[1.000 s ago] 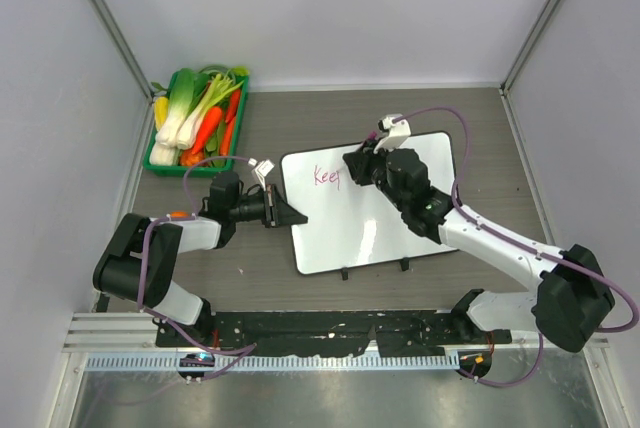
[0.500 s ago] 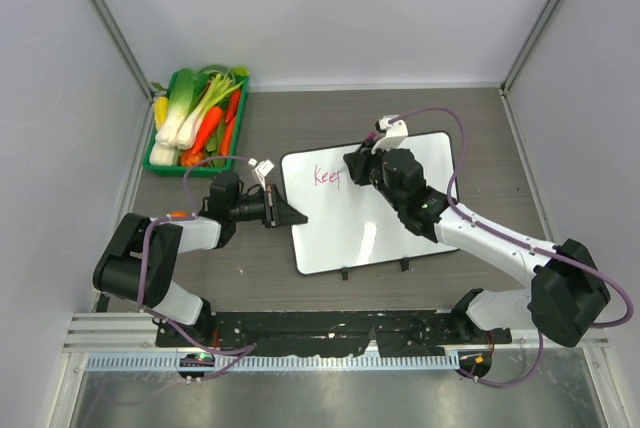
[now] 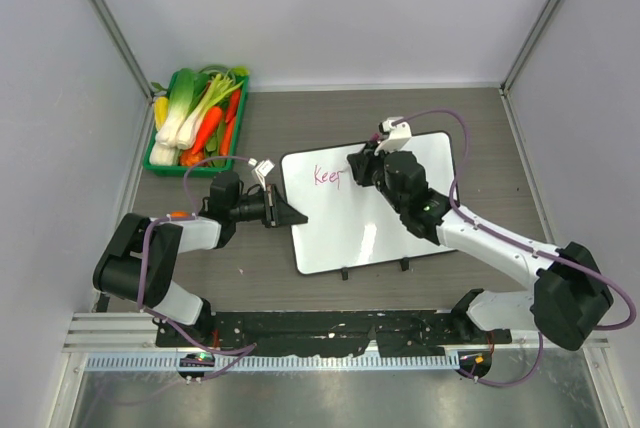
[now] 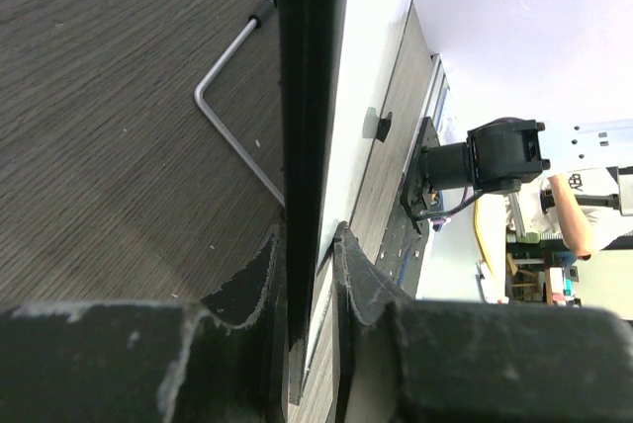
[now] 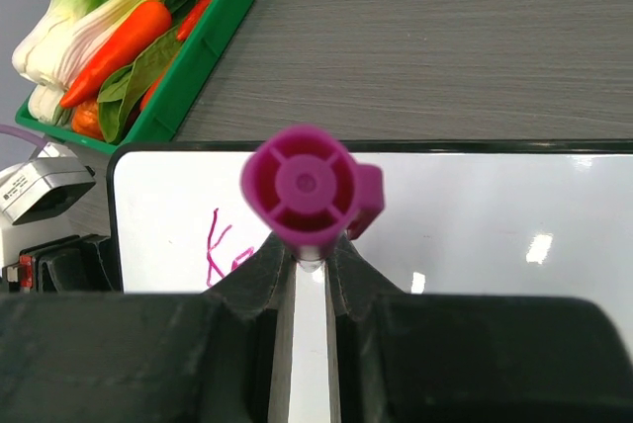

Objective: Write a sentence on the whiteboard

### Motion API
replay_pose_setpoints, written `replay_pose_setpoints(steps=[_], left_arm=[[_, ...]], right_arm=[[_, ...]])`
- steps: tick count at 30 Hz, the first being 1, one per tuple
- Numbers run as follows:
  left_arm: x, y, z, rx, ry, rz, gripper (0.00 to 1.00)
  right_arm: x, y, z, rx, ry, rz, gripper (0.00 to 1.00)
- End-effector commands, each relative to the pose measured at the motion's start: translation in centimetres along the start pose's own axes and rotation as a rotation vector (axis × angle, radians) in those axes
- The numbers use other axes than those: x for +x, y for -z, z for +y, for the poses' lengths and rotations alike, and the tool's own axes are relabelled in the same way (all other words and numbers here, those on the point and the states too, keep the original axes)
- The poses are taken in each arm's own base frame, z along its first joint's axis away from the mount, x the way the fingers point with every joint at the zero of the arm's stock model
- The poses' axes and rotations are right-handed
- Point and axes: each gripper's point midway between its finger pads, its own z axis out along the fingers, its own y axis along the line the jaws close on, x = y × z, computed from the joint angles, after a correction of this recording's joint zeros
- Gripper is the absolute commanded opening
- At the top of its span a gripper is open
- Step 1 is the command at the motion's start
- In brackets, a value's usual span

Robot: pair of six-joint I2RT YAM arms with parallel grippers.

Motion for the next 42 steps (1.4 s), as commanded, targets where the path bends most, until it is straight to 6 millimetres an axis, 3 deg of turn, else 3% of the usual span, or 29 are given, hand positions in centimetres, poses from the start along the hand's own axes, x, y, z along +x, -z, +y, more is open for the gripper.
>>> replay_pose_setpoints(steps=[1,9,20,36,42], left_arm=[[1.8,-0.1,4.4,-0.194,0.017,0.013,0.00],[1.8,-0.1,4.4,-0.195,0.017,0.012,0.00],[1.9,-0.1,4.3,-0.193,0.013,0.014,0.00],[1.8,-0.1,4.3,-0.195,0.014,0.012,0.00],[1.9,0.0,4.3,-0.196,0.012,0.010,0.00]], right_arm=[[0.0,0.6,-1.7,0.059,0.022,-0.011,0.01],[1.2,0.9,-1.2,0.018,0.016,0.024,0.01],[1.4,0.6,-0.3,-0.024,-0.037,0.020,0.01],[0.0,0.7,0.6,-0.071,-0.087,-0.024,0.01],[-3.1,2.7,-0.4,-0.114,-0.163,-0.094,0.01]])
